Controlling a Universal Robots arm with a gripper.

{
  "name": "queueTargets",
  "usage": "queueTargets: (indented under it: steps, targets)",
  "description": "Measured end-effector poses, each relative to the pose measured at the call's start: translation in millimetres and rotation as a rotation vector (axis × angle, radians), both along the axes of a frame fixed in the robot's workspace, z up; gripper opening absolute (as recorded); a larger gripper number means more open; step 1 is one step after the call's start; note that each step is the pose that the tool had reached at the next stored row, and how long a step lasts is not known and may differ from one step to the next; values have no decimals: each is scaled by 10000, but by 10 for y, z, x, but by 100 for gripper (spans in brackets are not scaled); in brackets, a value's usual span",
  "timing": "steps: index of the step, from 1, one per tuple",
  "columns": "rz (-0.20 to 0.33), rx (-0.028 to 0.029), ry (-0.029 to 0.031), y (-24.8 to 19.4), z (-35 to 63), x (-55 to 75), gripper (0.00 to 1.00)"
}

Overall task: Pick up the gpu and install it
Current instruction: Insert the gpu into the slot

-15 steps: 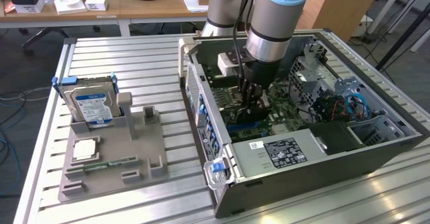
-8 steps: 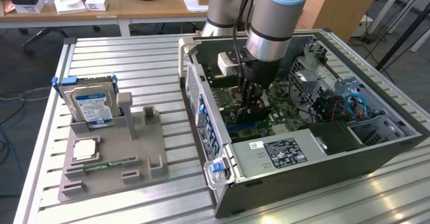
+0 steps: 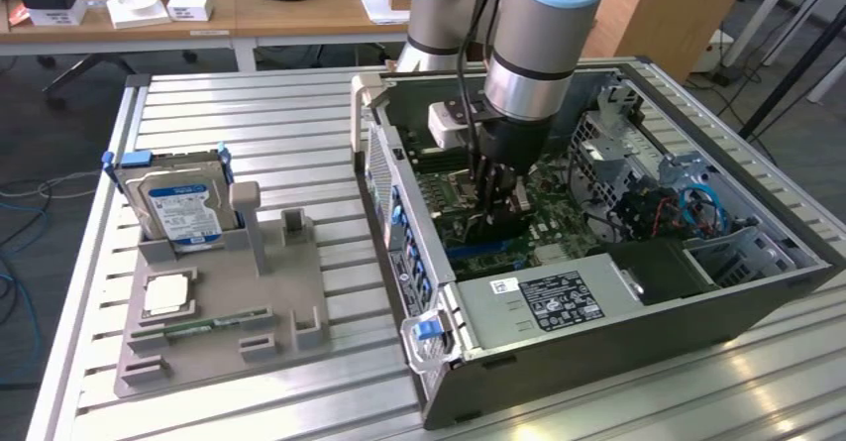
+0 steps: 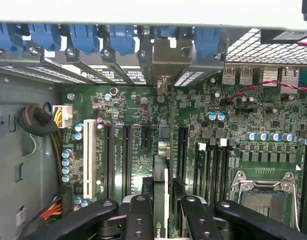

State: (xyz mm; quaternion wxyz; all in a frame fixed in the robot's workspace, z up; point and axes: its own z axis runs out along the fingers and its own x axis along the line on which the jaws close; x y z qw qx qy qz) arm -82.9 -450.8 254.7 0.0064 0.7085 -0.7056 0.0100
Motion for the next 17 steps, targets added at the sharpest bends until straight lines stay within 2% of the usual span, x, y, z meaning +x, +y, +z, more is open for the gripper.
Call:
queueTargets:
  steps: [17]
  targets:
    - [-56,-3,0,-1,11,0,26]
